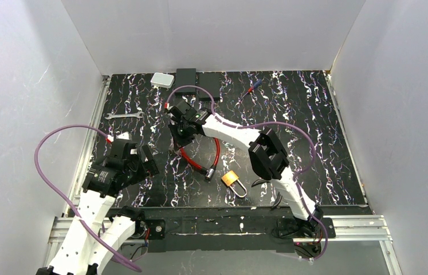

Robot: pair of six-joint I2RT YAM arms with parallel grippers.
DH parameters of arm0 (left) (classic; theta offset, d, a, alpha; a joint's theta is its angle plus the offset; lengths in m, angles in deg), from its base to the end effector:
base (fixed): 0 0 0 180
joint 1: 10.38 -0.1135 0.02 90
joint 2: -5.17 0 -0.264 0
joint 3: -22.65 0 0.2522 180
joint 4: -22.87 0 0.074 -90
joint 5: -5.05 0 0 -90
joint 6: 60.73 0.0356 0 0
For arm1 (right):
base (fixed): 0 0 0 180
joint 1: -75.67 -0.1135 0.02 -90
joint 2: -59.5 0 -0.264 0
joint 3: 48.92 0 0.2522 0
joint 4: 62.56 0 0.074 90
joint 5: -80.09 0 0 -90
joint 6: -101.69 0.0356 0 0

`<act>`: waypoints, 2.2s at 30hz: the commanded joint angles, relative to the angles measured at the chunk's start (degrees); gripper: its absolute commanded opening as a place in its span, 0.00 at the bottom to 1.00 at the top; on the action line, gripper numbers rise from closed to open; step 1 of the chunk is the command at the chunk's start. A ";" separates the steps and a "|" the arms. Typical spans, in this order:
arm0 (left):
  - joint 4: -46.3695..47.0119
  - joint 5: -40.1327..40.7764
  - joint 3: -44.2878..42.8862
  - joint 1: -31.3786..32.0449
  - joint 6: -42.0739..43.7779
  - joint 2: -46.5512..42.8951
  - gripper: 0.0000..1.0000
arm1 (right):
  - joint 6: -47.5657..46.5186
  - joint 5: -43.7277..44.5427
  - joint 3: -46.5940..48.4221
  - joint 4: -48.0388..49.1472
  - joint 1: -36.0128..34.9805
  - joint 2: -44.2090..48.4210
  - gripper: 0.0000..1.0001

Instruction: Unlock with the key

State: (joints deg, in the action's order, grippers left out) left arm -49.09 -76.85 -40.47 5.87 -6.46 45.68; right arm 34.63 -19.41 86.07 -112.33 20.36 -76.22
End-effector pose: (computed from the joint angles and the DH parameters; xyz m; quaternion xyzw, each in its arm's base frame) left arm 0.1197 -0.0297 0.2991 -0.1824 0.9178 -0.0923 0.3405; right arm 0.2971 0.4396 0.2104 -0.2883 0.8930 0.2730 0.2121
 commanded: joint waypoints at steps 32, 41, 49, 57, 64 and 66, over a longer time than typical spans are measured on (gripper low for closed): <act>4.19 1.13 0.95 -0.14 2.32 -6.33 0.98 | 0.31 -6.47 -9.02 0.46 0.29 6.60 0.43; 6.72 -0.10 2.15 -0.11 4.40 -5.88 0.98 | 3.86 -5.41 -7.13 -0.56 -0.76 2.63 0.43; 8.45 1.09 3.18 -0.16 6.08 -5.53 0.98 | 5.91 -5.74 -1.38 -3.28 -1.11 -2.02 0.44; 8.58 1.34 3.27 -0.11 6.06 -5.61 0.98 | 5.05 -3.74 1.88 -7.09 -1.55 -2.64 0.44; 8.92 1.41 3.48 -0.09 6.02 -5.50 0.98 | 4.40 -0.64 2.63 -9.03 -1.84 -1.54 0.44; 8.94 1.32 3.51 -0.12 6.10 -5.28 0.98 | 3.87 1.17 2.98 -10.16 -1.87 -1.45 0.44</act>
State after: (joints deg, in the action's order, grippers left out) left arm -40.54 -76.74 -37.52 5.87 -1.17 40.00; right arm 39.74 -21.79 85.79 -119.52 18.90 -78.75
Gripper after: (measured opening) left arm 0.982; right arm 0.437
